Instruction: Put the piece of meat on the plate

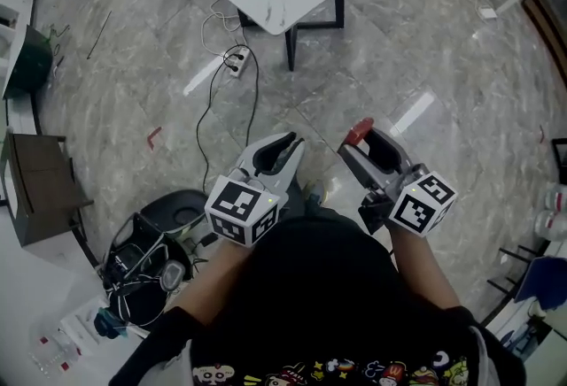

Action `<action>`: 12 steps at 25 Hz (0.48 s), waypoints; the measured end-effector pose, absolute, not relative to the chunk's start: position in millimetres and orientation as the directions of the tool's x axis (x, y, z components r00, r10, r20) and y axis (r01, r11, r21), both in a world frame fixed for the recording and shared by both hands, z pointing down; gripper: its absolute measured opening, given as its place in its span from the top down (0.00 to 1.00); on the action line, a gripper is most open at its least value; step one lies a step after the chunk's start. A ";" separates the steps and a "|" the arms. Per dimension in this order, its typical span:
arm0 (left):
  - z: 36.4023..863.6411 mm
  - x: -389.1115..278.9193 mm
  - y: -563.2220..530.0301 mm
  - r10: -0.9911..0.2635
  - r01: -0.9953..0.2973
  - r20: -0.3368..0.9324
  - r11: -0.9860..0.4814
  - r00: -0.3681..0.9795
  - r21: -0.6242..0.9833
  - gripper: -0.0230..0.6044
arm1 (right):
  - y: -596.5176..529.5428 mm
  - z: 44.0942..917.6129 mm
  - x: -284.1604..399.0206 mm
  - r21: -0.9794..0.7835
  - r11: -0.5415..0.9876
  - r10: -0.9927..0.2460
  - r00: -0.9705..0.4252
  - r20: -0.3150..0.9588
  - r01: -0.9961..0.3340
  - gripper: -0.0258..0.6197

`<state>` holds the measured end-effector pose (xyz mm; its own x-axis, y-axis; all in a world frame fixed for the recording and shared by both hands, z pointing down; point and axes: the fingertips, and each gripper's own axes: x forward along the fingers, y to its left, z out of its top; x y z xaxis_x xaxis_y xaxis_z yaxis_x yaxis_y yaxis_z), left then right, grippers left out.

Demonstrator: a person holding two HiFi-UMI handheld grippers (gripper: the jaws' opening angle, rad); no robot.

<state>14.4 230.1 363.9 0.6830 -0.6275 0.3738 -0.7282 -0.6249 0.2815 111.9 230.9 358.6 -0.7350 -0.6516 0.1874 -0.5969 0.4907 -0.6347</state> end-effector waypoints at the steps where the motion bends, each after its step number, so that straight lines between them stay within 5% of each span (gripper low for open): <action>1: 364.2 11.3 226.4 -0.629 -0.729 0.371 -0.622 0.683 0.287 0.87 | 226.1 358.2 108.9 -0.631 0.492 -0.650 -0.735 0.192 -0.600 0.50; 12: 363.0 -24.3 173.7 -0.631 -0.731 0.371 -0.617 0.681 0.292 0.89 | 169.5 357.4 64.3 -0.620 0.497 -0.637 -0.740 0.214 -0.607 0.50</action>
